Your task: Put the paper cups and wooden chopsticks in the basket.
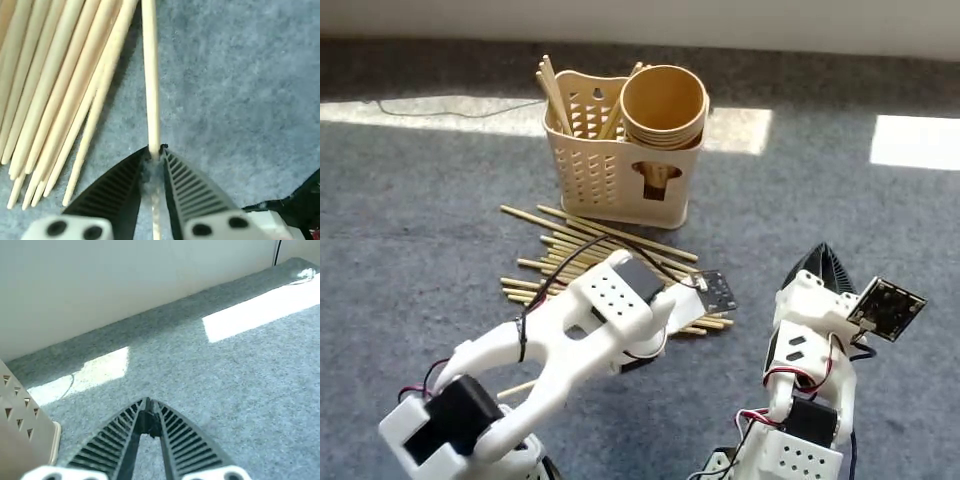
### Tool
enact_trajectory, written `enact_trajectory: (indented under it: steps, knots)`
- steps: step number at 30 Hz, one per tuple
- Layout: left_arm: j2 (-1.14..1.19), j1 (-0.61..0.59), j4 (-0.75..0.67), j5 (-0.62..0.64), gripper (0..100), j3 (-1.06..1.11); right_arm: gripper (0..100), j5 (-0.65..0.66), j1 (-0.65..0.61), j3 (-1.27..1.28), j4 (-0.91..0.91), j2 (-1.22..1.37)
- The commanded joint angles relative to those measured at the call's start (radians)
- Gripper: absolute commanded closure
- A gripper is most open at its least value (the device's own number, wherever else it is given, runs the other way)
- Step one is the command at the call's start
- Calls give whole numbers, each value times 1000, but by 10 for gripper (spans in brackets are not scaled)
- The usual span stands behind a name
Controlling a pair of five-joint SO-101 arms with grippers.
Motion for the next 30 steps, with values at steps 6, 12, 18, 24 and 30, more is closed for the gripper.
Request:
enact_trajectory:
  steps: [6, 12, 18, 24, 30]
  knots:
    - [-153, 2, 144, -101, 995, -114, 992, -6, 12, 85, -27, -7]
    - [-266, -44, 189, -101, 995, -257, 992, -6, 12, 85, -27, -7]
    - [-335, -191, 181, -98, 995, -444, 992, -6, 12, 85, -27, -7]
    - [-344, -257, 180, -95, 995, -677, 992, -6, 10, 85, -27, -7]
    - [-343, -318, 8, -84, 995, -819, 992, -6, 10, 85, -27, -7]
